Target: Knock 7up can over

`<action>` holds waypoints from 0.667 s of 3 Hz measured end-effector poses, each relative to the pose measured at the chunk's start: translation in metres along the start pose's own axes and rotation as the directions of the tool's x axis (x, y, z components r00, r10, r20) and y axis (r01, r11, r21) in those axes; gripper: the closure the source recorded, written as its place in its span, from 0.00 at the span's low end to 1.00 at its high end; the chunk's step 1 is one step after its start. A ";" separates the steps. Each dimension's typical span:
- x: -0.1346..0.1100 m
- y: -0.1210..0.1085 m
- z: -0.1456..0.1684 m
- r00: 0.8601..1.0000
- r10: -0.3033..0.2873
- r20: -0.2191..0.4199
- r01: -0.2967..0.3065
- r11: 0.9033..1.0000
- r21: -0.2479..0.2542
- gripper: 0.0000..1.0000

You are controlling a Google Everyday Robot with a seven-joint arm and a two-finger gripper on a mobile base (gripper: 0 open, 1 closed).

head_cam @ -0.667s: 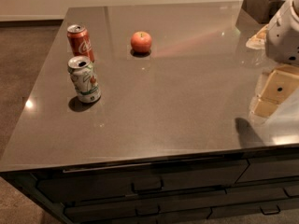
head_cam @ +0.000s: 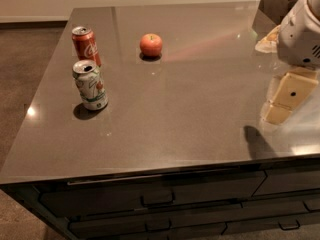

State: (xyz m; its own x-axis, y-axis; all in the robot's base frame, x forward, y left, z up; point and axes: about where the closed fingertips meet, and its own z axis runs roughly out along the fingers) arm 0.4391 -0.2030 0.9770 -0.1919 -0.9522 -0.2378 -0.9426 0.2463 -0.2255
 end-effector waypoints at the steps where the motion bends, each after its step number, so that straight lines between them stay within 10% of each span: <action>1: -0.030 0.004 0.009 0.997 -0.011 0.071 0.013 0.999 -0.038 0.00; 2: -0.064 0.006 0.022 0.987 0.015 0.159 -0.002 0.997 -0.080 0.00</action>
Offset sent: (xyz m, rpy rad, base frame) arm 0.0228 0.1114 -0.0126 0.3123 0.0819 0.0487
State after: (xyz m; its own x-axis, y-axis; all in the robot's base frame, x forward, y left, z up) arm 0.4515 -0.1370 0.9701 -0.1599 -0.9076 -0.3882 -0.9611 0.2328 -0.1485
